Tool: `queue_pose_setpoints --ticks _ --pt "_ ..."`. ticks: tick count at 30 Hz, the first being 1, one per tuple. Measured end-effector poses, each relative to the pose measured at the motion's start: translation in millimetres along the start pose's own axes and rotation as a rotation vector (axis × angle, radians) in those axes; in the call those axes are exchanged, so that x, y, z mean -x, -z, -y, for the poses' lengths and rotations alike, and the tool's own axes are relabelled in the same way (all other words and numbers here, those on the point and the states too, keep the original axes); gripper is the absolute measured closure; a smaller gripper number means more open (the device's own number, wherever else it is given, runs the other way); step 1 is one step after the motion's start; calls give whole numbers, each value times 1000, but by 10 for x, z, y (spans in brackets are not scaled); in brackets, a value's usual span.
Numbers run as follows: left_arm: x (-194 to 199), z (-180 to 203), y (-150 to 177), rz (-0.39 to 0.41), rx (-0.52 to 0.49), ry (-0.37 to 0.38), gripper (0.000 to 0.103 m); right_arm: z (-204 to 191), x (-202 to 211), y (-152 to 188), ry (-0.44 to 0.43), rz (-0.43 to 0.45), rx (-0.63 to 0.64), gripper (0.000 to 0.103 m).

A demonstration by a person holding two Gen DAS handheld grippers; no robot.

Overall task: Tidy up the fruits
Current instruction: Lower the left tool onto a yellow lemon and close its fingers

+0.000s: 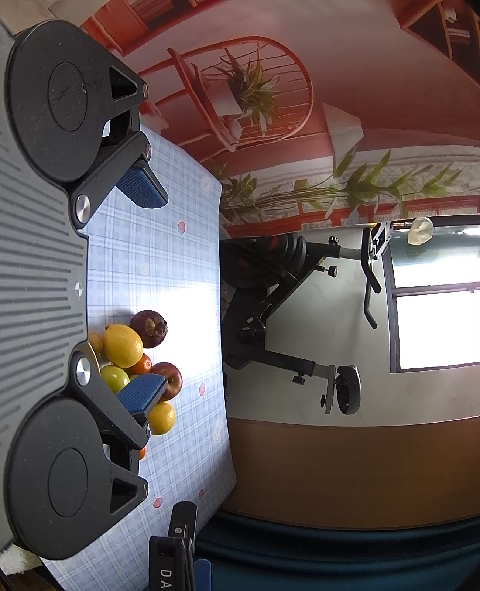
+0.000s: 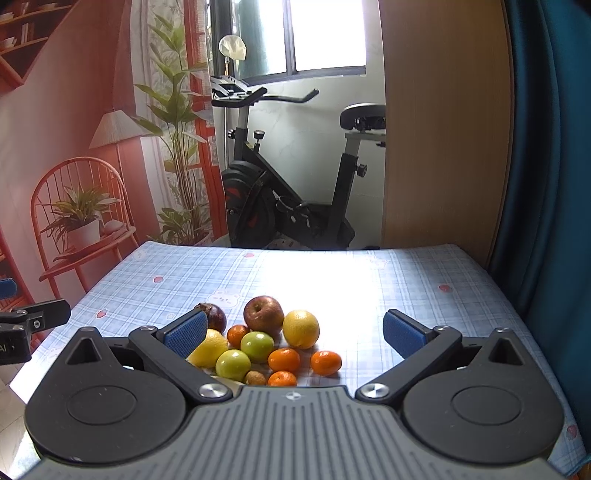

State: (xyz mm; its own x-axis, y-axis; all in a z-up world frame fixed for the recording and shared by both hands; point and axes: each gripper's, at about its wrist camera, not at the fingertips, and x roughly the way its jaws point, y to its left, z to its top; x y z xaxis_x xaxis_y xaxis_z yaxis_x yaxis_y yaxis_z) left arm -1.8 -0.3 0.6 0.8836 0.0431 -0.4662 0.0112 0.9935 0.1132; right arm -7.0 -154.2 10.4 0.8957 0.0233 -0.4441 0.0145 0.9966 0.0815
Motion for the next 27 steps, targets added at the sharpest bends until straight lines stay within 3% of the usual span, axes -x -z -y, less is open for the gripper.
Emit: queue_pose_setpoints --ticks 4,10,23,27 --pt "-149 -35 -14 4 -19 -13 5 96 -190 80 14 56 51 0" --pt "-383 -48 -2 45 -27 34 6 235 -570 260 52 124 54 0" --pt "-946 17 -107 -10 3 151 27 343 -1211 378 3 19 124 0" --pt "-1175 129 -161 -30 4 240 39 383 -1410 438 -23 -34 178 6"
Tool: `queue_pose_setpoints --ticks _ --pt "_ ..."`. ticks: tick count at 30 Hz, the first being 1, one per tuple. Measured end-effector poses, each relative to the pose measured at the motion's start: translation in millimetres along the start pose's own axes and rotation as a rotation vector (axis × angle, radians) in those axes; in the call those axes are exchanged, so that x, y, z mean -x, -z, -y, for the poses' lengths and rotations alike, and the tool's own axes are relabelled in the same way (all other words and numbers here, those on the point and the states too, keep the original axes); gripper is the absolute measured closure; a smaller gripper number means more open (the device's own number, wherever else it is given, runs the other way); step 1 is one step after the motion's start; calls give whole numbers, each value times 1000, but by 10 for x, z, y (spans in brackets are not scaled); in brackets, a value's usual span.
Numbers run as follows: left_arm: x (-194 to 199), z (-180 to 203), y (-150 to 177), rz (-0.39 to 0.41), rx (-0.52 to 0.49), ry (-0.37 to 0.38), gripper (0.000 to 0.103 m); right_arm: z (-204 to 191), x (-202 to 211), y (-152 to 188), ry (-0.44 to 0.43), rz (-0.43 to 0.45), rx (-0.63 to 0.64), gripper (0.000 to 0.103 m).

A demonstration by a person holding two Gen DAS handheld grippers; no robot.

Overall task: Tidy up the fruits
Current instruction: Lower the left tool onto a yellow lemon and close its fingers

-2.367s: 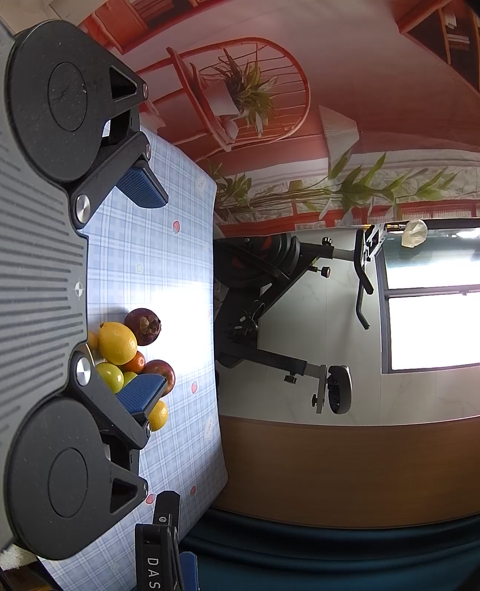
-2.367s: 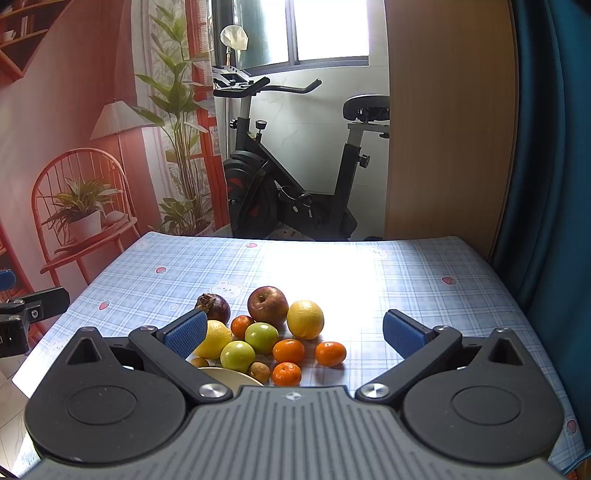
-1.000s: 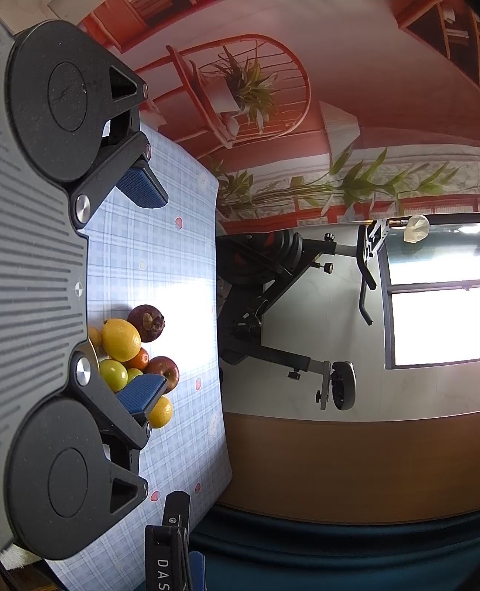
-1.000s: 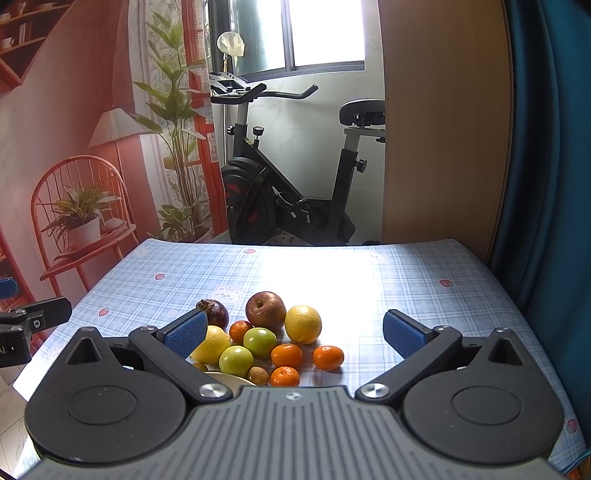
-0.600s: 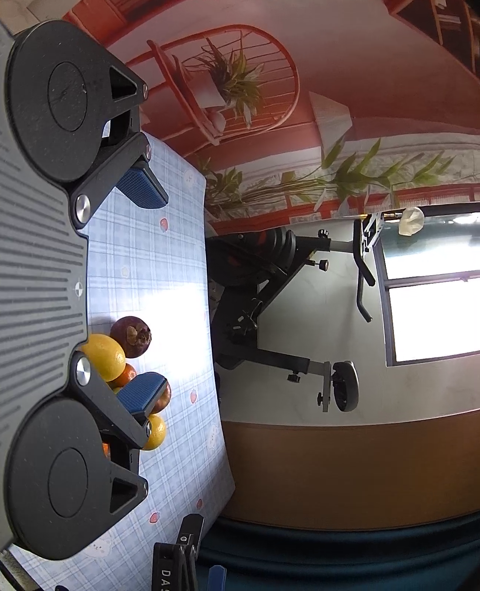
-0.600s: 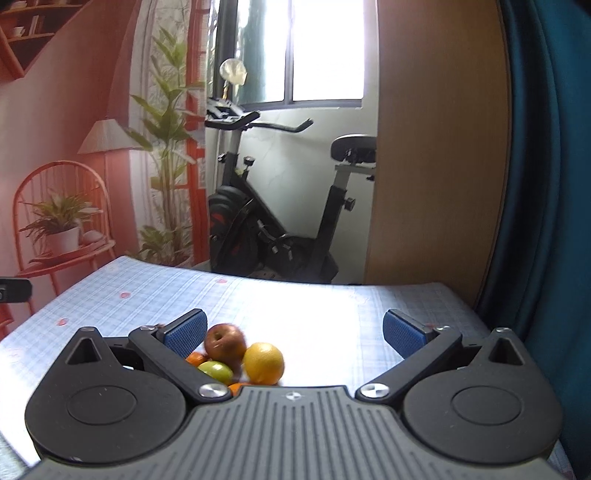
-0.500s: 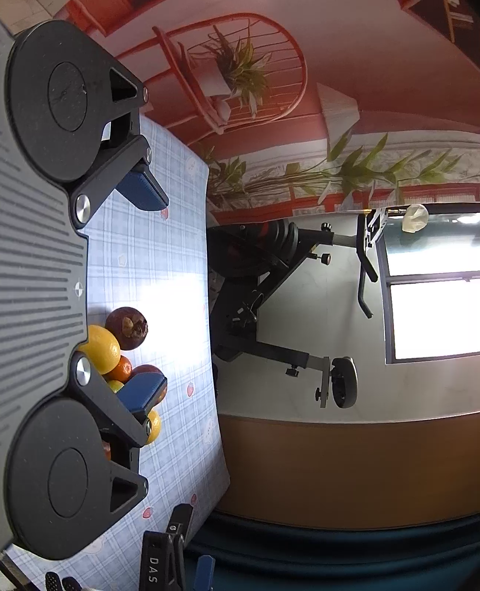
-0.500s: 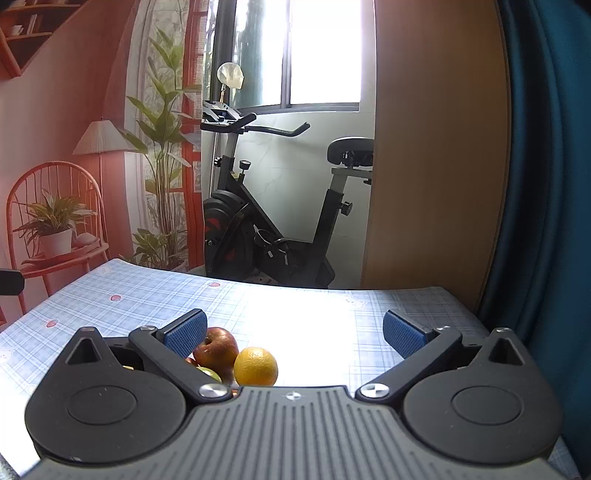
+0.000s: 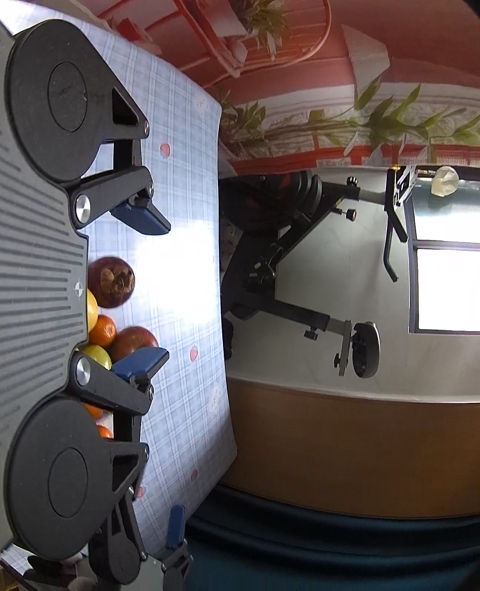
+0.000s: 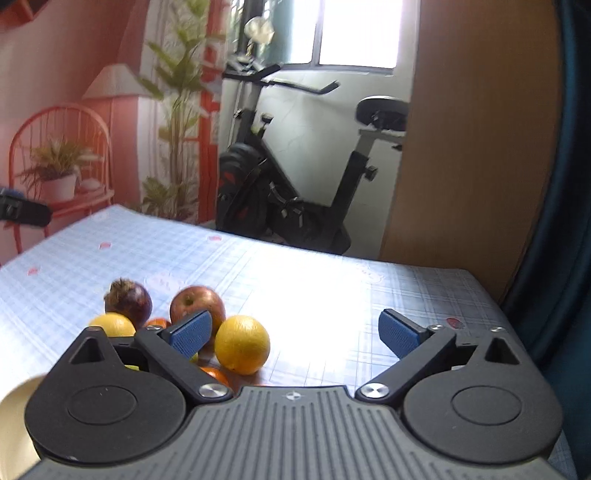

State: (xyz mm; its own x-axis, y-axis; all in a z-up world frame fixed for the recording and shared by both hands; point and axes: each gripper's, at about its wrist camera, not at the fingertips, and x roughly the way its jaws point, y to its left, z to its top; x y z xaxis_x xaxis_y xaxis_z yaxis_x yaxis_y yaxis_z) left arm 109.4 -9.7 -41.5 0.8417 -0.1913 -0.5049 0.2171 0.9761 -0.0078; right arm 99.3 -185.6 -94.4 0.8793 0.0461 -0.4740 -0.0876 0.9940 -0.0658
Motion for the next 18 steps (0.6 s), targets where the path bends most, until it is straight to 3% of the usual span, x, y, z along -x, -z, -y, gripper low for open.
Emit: queue_pose_setpoints --ticks 2,7,9,13,18 --pt "-126 31 -22 -21 2 47 47 32 -90 31 -34 -16 5 6" --pt "-504 151 -72 -91 -9 111 49 155 -315 89 -98 -50 -25 6" --pt "-632 197 -84 -117 -19 135 56 186 -414 97 -114 -71 -25 7" --pt "-966 297 -136 -220 -43 197 72 221 -595 113 -177 -120 -35 23" --pt "-1321 364 -133 -322 -22 280 73 243 -721 144 -247 -146 -58 33"
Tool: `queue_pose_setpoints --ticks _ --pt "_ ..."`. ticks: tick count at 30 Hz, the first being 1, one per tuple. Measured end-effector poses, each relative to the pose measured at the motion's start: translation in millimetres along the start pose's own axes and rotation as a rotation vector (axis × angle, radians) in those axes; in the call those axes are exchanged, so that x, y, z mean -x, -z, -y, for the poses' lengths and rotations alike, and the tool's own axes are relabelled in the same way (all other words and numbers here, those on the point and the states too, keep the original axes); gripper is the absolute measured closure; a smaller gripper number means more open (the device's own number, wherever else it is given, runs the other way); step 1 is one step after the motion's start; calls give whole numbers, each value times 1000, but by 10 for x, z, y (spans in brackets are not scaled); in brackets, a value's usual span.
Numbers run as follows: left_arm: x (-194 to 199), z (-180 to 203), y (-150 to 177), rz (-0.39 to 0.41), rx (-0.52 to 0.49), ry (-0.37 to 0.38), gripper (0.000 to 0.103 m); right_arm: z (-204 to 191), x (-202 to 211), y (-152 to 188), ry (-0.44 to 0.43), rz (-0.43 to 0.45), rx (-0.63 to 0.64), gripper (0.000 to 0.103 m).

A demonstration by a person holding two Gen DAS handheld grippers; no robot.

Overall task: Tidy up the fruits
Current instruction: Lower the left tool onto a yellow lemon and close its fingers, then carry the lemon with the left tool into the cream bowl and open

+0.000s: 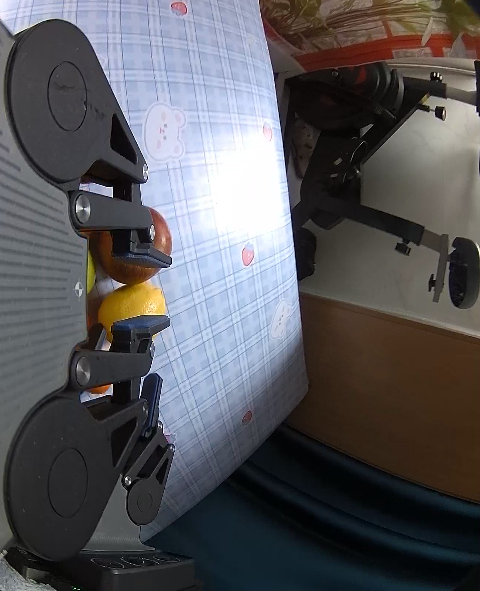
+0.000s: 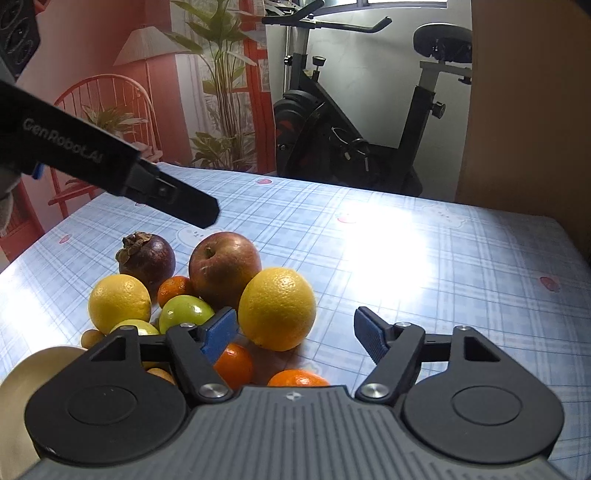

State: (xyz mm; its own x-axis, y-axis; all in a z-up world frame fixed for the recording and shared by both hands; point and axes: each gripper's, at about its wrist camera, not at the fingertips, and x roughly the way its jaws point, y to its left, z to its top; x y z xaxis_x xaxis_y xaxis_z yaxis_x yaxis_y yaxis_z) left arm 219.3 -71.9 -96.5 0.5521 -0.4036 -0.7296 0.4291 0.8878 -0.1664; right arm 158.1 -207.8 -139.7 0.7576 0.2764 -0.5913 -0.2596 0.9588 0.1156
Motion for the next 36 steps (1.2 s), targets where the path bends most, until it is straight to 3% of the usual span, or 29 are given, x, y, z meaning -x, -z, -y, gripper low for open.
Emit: queue_pose_setpoints --ticks 7,18,24,36 --pt "-386 -15 -81 -86 56 46 73 70 -137 -14 -48 -16 -28 36" --pt "-681 11 -145 -143 56 52 73 155 -312 2 -89 -40 -83 39" --pt "-829 78 -144 -132 40 50 71 172 -360 17 -114 -46 -119 46" --pt "-689 148 -124 -112 36 89 71 170 -174 35 -120 -6 -158 47"
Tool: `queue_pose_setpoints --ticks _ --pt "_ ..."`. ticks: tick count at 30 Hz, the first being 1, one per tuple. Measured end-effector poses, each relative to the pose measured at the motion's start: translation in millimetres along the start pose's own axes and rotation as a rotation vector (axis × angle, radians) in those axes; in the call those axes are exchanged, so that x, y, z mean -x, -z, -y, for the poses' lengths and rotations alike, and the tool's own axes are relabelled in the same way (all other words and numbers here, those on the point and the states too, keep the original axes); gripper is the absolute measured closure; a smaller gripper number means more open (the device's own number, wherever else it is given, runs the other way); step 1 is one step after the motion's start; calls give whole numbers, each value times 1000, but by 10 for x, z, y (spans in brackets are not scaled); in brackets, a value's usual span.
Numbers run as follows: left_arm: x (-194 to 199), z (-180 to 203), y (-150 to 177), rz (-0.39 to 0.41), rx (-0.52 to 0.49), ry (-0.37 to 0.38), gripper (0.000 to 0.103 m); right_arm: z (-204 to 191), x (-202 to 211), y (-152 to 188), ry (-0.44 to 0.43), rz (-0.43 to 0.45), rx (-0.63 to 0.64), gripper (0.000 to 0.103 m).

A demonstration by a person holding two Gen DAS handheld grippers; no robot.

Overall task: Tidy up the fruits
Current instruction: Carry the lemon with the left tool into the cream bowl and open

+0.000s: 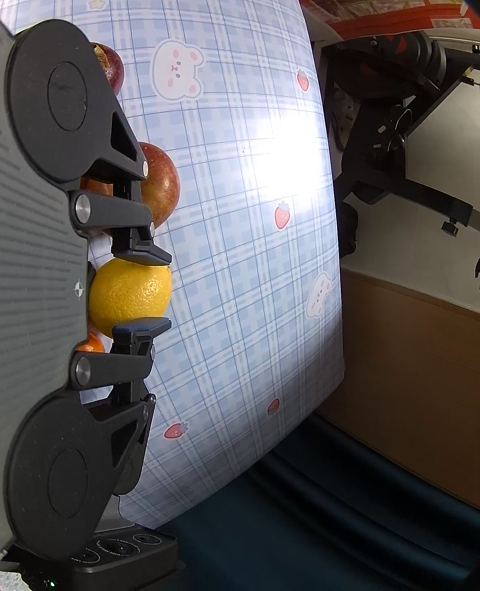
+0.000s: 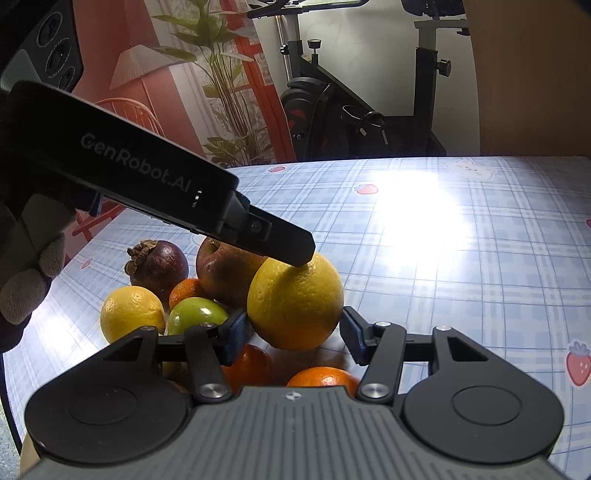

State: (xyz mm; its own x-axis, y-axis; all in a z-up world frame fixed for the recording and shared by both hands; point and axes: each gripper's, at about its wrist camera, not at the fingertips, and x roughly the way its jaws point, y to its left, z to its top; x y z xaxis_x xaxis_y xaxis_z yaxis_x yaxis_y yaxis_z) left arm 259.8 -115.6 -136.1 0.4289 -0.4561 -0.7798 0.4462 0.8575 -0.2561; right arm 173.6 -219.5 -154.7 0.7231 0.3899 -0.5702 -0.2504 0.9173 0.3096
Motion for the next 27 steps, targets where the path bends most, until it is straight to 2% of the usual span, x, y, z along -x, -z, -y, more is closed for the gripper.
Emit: queue_pose_setpoints --ticks 7,17,27 --pt "182 63 48 17 -17 12 70 -53 216 -19 -18 23 0 47" --pt "681 0 266 42 6 45 69 -445 565 53 -63 32 19 47" --pt "940 -178 748 31 53 49 69 -916 642 349 -109 -41 69 47"
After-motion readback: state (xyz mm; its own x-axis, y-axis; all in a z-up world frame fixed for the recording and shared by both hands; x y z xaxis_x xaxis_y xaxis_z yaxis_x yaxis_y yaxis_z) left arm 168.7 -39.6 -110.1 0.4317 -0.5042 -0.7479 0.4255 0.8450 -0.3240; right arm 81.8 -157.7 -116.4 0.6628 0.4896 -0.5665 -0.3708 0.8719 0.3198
